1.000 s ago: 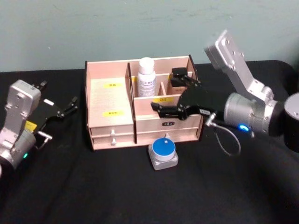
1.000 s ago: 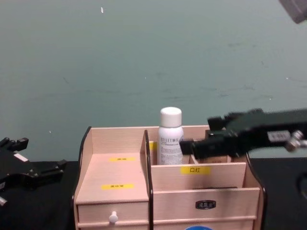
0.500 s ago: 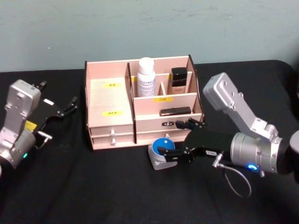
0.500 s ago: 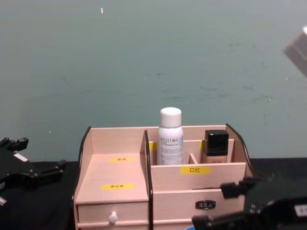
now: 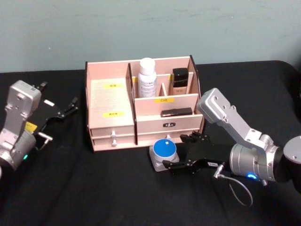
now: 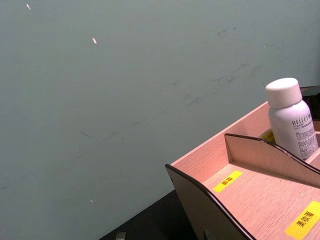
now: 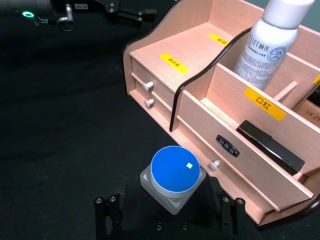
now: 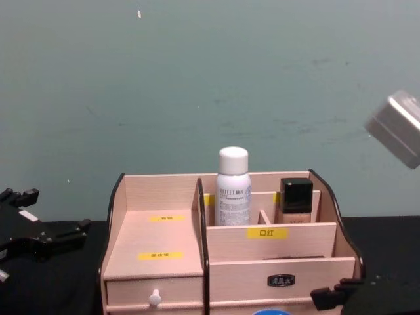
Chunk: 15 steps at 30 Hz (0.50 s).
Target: Pick up the facial cleanser and watermelon frost from the table and place them into the tiered storage box.
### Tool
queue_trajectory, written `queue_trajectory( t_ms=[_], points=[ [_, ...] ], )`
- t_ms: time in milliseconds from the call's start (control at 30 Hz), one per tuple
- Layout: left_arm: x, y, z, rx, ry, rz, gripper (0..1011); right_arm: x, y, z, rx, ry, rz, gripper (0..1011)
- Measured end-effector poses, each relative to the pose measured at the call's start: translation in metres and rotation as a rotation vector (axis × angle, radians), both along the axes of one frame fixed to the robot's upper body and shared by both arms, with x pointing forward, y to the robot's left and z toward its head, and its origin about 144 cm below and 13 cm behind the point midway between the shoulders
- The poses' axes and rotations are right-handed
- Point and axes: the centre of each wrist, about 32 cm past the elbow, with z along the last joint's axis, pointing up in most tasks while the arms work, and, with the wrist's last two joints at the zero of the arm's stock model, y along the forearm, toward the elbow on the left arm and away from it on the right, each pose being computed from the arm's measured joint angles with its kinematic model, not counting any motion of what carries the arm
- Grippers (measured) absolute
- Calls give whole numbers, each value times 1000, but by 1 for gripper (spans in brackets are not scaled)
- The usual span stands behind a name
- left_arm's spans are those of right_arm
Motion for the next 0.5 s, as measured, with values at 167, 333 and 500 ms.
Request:
queue_trajectory(
  t_ms=[167, 333, 500],
  points=[
    [0, 0, 0, 0, 0, 0, 1010, 3, 0, -4, -4, 9, -3, 1004],
    [0, 0, 0, 0, 0, 0, 1010, 6, 2, -7, -3, 18, 3, 1004],
    [0, 0, 0, 0, 0, 0, 1010, 9, 6, -11, -2, 22, 14, 1004]
  ],
)
